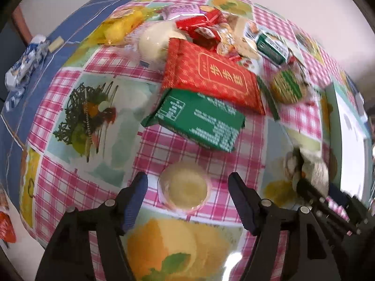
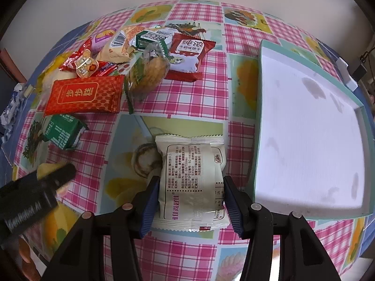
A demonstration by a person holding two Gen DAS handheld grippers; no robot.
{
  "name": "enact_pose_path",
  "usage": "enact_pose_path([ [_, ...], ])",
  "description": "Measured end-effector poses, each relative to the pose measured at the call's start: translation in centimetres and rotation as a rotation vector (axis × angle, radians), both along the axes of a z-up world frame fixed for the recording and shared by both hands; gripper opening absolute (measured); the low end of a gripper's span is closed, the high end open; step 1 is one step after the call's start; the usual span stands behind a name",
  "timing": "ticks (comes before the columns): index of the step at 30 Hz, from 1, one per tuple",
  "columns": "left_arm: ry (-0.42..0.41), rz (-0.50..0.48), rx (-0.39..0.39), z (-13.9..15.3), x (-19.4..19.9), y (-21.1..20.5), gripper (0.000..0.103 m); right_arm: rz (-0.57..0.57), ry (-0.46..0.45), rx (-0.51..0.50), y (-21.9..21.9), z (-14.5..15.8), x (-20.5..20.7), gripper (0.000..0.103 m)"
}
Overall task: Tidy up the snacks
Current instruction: 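Grasp the yellow jelly cup with the left gripper while the right gripper holds the biscuit packet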
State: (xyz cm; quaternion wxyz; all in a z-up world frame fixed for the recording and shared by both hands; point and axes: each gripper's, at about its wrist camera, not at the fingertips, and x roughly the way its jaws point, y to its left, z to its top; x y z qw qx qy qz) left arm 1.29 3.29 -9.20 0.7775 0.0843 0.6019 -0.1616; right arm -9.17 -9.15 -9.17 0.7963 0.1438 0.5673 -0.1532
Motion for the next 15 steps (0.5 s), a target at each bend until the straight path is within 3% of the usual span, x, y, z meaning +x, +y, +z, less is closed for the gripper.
enact_pose_path([
  [3, -0.011, -0.022, 0.072, -0.3, -0.7, -0.3, 0.070, 0.001, 0.004, 0.003, 0.0, 0.1, -0.4, 0.056],
  [5, -0.025, -0.034, 0.069, 0.1, -1.1, -0.4, 0.047, 0.002, 0.007, 0.004, 0.1, 0.1, -0.6, 0.056],
  [8, -0.043, -0.066, 0.094, 0.2, -1.5, -1.1, 0.047, 0.000, 0.010, 0.009, 0.2, 0.1, -1.0, 0.056],
  [15, -0.056, -0.052, 0.066, 0.4, -1.9, -0.6, 0.043, -0.014, 0.007, 0.029, 0.0, 0.2, -1.9, 0.055],
])
